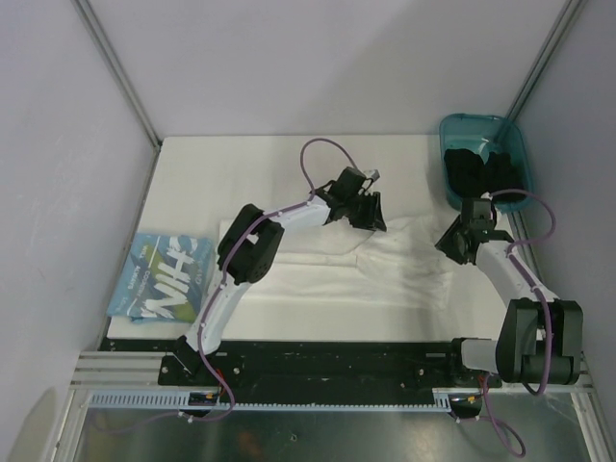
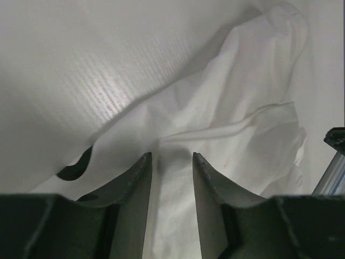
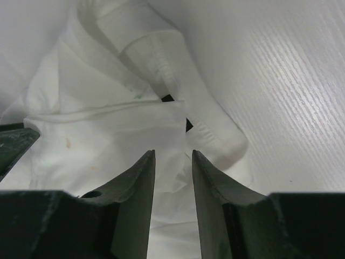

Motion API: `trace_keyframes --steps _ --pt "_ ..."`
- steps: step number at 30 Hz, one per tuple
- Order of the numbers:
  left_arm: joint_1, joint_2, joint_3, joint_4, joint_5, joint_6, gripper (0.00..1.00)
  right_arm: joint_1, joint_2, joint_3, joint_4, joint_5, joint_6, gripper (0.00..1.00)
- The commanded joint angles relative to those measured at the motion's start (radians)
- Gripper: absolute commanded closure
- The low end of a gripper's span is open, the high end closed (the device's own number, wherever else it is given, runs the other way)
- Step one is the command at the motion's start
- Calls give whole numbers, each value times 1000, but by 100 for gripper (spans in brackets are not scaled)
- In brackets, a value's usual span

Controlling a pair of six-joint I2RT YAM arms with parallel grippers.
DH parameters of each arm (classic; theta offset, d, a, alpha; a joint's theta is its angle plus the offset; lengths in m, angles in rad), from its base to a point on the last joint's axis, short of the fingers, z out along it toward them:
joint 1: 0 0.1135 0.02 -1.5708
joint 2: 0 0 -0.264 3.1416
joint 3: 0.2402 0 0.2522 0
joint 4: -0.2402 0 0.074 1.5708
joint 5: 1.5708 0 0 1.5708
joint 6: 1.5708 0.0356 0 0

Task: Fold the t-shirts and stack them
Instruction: Fold the other side of the tshirt into a rectangle

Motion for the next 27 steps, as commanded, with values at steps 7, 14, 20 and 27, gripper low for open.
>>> trace_keyframes --steps 7,14,20,27 --pt "-23 -13 44 30 48 2 61 -24 4 -37 40 -25 -4 62" --pt "-28 -22 21 39 36 -6 74 -25 60 -42 81 -38 3 62" --pt "-29 -45 1 46 27 -7 83 -29 94 -42 124 -35 9 61" --pt "-29 -82 -34 50 12 -5 90 -31 128 -42 157 -24 12 67"
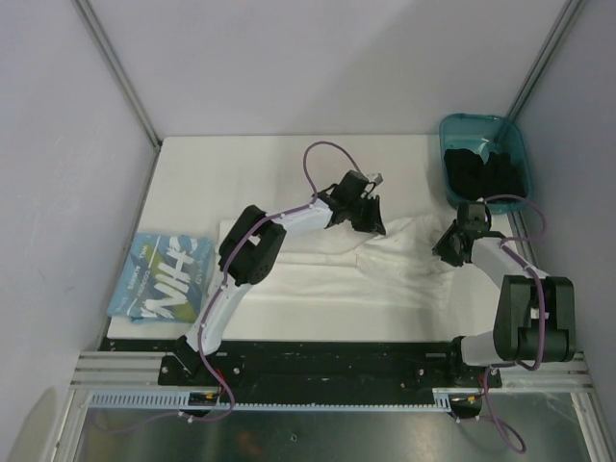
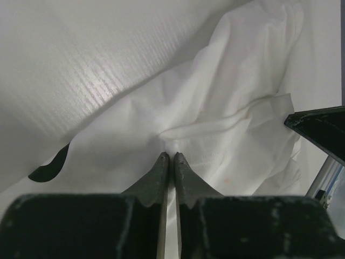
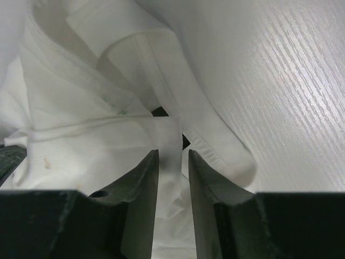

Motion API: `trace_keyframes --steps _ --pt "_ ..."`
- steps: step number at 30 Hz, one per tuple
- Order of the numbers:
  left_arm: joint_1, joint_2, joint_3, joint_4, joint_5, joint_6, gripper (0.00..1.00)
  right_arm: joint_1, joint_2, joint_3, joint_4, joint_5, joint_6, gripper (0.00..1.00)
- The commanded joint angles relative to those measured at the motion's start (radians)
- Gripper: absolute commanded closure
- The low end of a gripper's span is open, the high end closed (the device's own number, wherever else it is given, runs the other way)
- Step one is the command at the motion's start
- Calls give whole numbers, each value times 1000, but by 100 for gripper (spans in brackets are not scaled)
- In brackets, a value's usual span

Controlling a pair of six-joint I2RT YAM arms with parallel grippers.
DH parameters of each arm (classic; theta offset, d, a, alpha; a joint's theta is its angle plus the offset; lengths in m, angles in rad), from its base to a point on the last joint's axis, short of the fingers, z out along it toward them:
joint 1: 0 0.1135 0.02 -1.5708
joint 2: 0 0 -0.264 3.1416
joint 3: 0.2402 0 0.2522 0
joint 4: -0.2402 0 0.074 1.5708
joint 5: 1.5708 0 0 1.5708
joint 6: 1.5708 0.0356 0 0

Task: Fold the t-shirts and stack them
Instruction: Fold the other side of the tshirt into a rectangle

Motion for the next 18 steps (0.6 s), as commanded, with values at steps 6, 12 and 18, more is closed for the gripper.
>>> trace_keyframes --steps 6,12,18 --pt "-7 -122 -65 40 -20 4 95 -7 -11 -1 52 3 21 89" --pt "-7 -177 -105 50 -37 -5 98 -7 -110 6 13 -9 22 100" --pt "-7 -238 -157 64 -50 -8 100 -7 -227 20 -55 -29 20 100"
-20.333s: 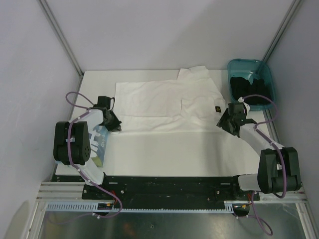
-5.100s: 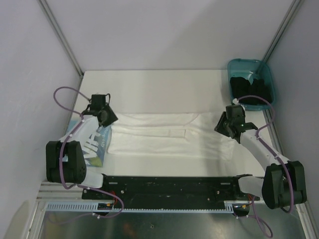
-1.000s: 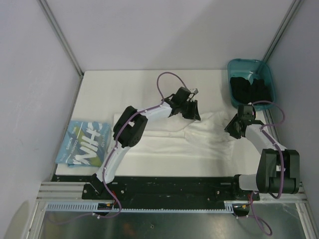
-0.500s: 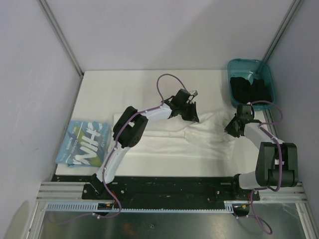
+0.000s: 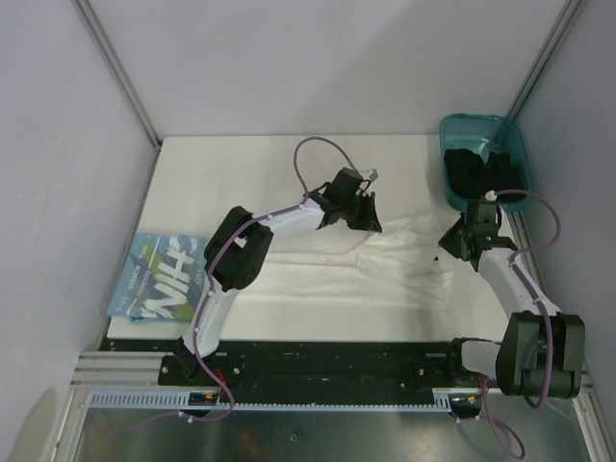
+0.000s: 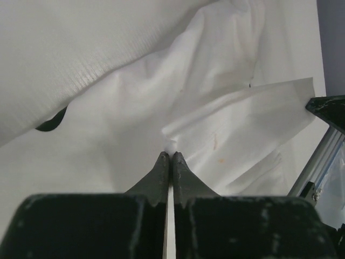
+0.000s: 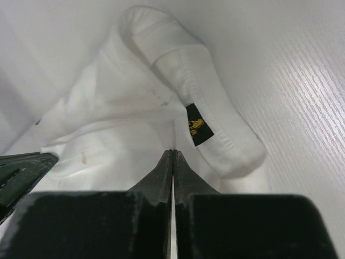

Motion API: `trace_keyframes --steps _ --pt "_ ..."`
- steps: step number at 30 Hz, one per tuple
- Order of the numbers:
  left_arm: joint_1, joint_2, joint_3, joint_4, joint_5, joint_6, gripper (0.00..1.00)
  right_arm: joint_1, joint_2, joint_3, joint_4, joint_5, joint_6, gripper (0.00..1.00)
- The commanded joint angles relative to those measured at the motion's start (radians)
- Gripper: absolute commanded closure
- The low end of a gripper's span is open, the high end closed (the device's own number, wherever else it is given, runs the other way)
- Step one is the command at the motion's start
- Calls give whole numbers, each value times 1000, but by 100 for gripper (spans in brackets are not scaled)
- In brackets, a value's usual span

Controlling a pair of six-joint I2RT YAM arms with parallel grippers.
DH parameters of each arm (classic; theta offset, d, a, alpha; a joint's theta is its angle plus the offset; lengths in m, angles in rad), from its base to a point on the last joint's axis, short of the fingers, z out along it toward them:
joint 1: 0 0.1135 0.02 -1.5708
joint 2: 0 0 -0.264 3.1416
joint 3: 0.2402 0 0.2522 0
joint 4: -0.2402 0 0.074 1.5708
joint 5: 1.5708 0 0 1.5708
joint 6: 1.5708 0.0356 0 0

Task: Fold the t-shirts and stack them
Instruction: Fold the other side of the tshirt into a rectangle

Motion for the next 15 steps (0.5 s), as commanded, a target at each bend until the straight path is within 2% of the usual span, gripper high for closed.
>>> trace_keyframes --steps 1,8,15 --pt "-7 -119 -41 41 -23 -7 100 -6 -99 22 -57 -17 4 100" --pt "-6 -229 -164 71 -67 -21 100 0 -191 43 -130 -71 -4 100" --pt "-6 -325 -286 79 -140 -39 100 113 -259 59 -194 -34 28 100"
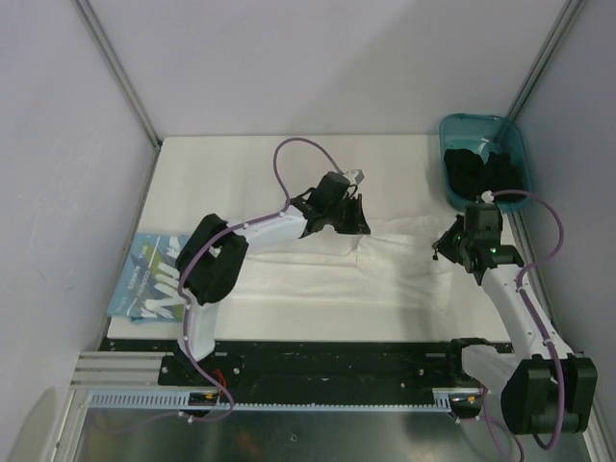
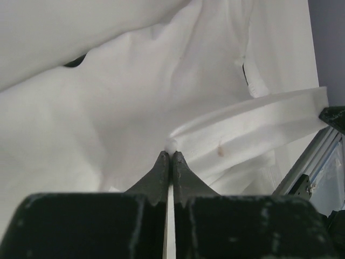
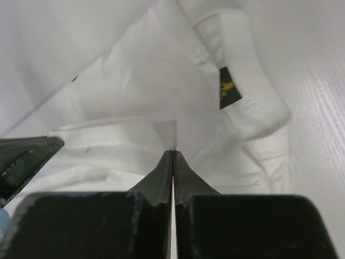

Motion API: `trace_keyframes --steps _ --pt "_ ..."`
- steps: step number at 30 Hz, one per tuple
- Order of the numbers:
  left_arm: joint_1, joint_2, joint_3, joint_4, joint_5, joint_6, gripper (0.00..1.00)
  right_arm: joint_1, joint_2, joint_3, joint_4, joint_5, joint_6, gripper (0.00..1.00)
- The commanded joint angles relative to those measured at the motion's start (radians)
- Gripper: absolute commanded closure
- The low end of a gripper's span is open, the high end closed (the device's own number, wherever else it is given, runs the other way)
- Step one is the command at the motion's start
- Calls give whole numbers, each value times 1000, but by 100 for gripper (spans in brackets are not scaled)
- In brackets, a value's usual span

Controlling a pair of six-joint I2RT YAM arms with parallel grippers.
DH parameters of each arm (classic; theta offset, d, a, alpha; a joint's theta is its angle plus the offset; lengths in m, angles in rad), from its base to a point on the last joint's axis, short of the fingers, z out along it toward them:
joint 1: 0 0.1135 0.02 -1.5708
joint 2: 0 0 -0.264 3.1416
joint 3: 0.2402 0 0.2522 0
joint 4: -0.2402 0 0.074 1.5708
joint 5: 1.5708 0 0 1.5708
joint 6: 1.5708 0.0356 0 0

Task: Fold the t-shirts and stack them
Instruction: Fold the other side of the tshirt into a rectangle

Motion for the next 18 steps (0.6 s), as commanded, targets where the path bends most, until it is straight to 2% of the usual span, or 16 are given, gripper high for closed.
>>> trace_keyframes --steps 1,18 --pt "-4 -101 -61 35 -70 -20 100 75 -52 50 -53 41 26 100" --pt "-5 -117 -187 36 -76 -50 100 168 -37 41 -151 165 39 100"
